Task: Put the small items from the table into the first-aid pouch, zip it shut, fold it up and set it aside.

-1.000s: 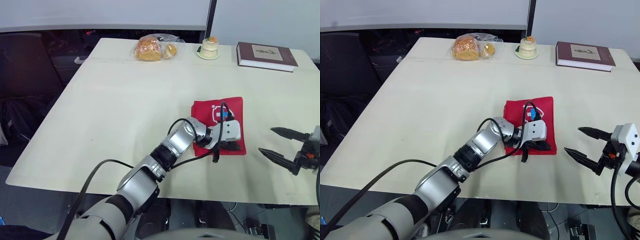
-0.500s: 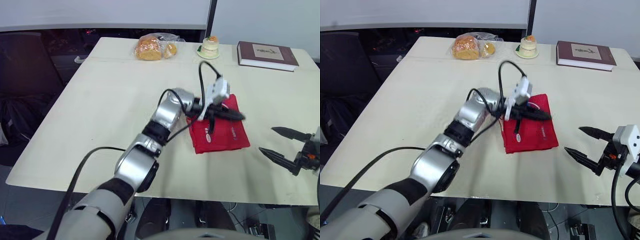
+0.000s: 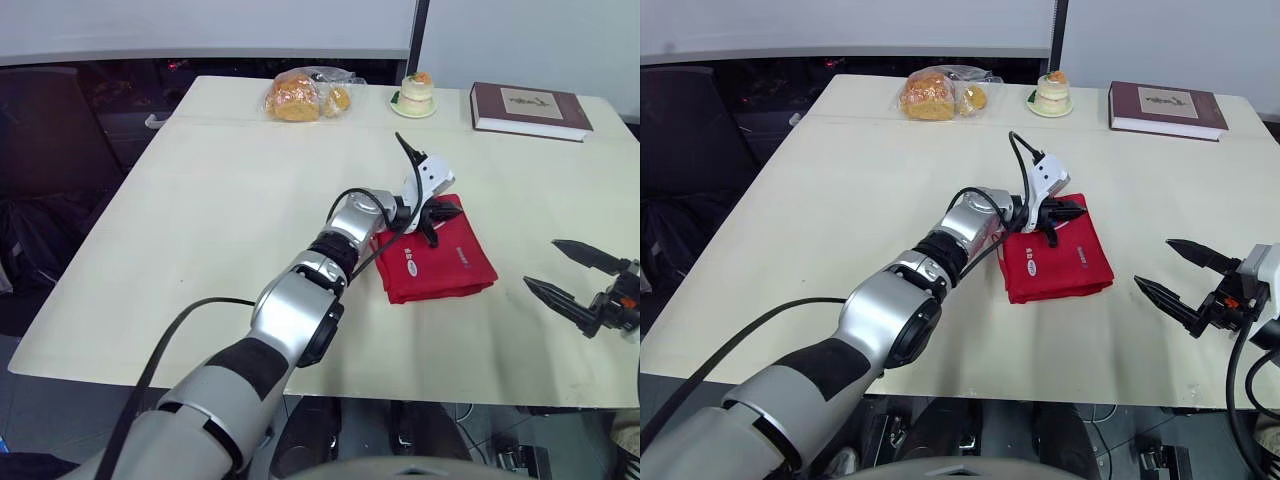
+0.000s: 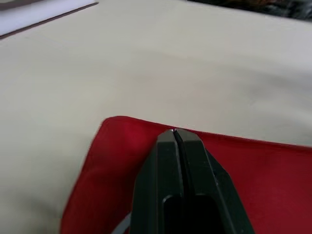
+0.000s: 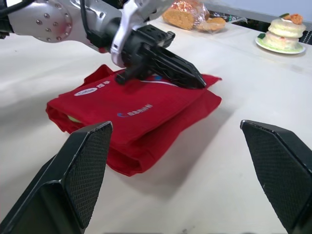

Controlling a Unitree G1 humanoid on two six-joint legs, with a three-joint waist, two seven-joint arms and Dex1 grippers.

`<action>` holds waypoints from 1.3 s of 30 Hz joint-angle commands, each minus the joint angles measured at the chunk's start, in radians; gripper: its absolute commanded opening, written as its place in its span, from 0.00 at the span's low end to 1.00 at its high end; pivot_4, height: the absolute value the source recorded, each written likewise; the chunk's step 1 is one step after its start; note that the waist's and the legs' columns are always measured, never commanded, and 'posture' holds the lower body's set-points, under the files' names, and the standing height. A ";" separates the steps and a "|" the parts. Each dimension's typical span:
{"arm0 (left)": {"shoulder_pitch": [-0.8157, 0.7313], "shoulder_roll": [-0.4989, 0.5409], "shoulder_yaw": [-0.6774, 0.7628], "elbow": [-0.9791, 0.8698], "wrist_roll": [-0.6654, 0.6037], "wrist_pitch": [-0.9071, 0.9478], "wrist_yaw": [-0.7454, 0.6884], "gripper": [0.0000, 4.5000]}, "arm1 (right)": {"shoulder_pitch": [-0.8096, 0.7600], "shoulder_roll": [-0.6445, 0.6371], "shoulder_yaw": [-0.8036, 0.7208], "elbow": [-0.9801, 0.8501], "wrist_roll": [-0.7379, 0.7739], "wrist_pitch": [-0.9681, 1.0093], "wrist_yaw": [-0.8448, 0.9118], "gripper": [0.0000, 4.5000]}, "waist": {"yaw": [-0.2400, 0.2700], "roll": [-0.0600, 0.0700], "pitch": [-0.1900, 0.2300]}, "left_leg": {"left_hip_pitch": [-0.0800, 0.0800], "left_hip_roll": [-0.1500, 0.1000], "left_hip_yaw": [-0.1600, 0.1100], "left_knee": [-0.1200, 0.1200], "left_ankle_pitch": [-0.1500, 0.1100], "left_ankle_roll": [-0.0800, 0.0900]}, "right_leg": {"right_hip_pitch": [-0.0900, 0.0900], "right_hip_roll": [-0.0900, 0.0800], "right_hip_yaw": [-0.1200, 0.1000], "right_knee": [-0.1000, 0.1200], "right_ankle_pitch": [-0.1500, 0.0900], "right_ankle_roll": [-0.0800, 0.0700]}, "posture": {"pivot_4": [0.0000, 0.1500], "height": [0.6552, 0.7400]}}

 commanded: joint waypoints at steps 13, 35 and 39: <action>0.027 0.059 0.135 -0.025 -0.037 -0.158 -0.030 0.02 | -0.054 -0.004 0.011 -0.019 0.042 0.107 -0.104 1.00 | -0.002 0.000 -0.001 | 0.000 0.000 0.001 0.000 0.000 0.000 | 0.000 0.000 0.000 0.000 0.000 0.000 | 1.00 0.87; 0.554 0.736 0.127 -1.163 -0.378 0.277 -0.795 0.99 | -0.425 -0.039 0.357 0.218 0.023 0.480 -0.125 1.00 | 0.000 0.002 0.000 | -0.001 0.001 0.003 0.000 0.001 -0.001 | -0.004 -0.001 0.002 0.002 0.000 -0.001 | 1.00 0.87; 0.607 0.796 0.158 -1.277 -0.423 0.335 -0.737 0.99 | -0.402 -0.046 0.418 0.211 0.004 0.535 -0.118 1.00 | 0.001 0.002 0.000 | -0.001 0.002 0.002 0.000 0.001 -0.001 | -0.003 -0.001 0.001 0.002 0.000 -0.001 | 1.00 0.87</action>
